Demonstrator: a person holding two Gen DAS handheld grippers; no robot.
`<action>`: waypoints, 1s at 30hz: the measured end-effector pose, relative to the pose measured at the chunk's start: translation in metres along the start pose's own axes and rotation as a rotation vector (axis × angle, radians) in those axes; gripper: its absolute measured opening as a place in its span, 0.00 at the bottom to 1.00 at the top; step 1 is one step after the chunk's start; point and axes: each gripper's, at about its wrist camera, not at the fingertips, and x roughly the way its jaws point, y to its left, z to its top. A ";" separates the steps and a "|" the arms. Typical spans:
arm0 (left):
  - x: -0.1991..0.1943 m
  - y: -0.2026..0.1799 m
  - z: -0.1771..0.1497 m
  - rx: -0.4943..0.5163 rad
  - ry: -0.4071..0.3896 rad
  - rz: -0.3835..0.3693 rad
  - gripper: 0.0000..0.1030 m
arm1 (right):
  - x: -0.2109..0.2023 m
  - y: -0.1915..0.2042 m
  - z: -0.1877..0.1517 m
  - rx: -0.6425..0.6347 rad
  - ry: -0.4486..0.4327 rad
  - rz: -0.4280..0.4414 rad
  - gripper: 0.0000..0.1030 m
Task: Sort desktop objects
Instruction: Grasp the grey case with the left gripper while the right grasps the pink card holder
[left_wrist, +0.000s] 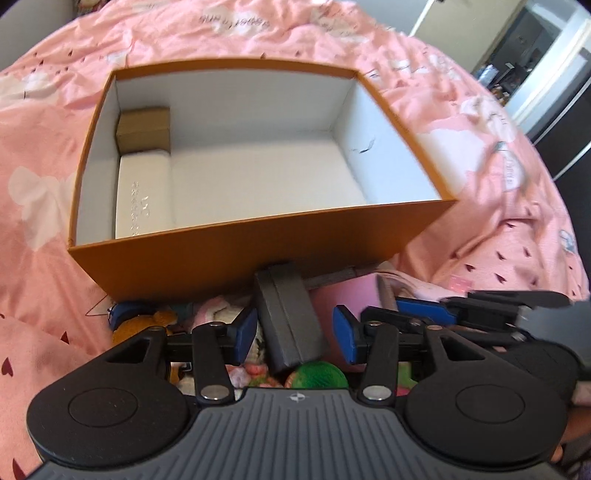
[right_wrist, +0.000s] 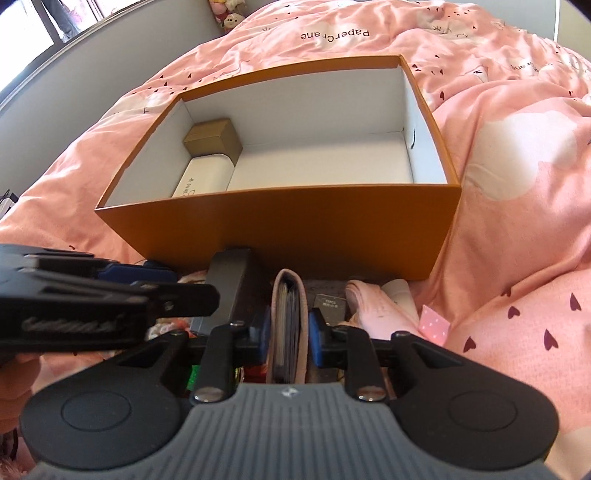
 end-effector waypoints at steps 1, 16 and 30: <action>0.004 0.002 0.002 -0.012 0.010 -0.005 0.52 | 0.001 -0.002 0.001 0.001 0.003 0.010 0.22; 0.040 0.006 0.004 -0.041 0.117 0.005 0.44 | 0.013 0.004 -0.002 -0.040 0.027 0.015 0.22; -0.027 0.006 -0.006 0.004 -0.041 -0.020 0.39 | -0.036 0.004 0.001 -0.042 -0.042 0.073 0.17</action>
